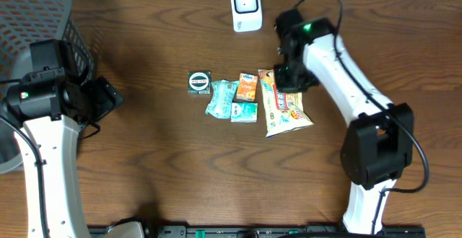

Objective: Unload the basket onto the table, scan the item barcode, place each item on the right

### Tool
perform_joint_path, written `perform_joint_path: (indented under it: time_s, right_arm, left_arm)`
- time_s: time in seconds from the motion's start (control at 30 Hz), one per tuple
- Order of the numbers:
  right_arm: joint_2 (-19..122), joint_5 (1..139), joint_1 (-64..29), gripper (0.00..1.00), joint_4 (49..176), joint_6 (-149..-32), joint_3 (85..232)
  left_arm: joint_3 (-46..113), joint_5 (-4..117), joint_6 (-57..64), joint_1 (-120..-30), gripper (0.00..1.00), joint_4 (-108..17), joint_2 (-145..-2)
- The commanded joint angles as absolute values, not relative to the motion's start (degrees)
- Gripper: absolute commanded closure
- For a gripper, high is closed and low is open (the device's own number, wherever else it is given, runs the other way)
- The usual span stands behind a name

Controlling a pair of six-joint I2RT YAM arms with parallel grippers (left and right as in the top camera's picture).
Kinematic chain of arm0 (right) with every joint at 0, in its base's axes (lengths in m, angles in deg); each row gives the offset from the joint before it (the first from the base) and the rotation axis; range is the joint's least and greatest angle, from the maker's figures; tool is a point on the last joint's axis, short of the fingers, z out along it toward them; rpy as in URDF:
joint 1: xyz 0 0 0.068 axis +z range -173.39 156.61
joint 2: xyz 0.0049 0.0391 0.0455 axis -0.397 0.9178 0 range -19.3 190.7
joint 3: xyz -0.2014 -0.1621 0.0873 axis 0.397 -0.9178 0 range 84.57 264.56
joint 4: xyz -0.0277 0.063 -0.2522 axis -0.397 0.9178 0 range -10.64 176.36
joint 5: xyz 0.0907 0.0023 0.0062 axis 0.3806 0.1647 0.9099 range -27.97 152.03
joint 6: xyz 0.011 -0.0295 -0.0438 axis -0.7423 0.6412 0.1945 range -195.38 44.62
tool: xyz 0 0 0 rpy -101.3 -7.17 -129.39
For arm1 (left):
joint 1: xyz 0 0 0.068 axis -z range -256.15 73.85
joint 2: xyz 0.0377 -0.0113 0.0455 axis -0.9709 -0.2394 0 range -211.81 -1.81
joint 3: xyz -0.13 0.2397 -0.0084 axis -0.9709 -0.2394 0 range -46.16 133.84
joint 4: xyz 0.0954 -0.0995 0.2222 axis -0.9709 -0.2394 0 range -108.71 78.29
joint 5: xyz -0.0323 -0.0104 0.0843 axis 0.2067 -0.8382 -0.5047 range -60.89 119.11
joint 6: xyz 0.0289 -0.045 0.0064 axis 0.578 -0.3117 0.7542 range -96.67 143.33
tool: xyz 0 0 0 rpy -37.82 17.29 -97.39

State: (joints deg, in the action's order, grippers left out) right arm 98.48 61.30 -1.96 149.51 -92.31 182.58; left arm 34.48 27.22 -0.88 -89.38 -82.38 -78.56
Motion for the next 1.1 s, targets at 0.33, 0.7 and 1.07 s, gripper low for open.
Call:
perform_joint_path:
  time_s: [0.33, 0.7, 1.07]
  right_arm:
    - [98.56, 62.68, -0.72, 0.86, 141.21, -95.04, 169.75]
    - [98.56, 55.90, -2.64, 0.01, 155.83, -89.38, 188.29]
    - [98.74, 63.55, -13.37, 0.01, 151.81, -86.01, 186.39]
  left_arm:
    - [34.30, 26.28, -1.21, -89.58, 0.02, -82.65, -78.32]
    - [34.30, 26.28, -1.21, -89.58, 0.03, -82.65, -78.32]
    - [34.30, 26.28, -1.21, -89.58, 0.02, -82.65, -78.32]
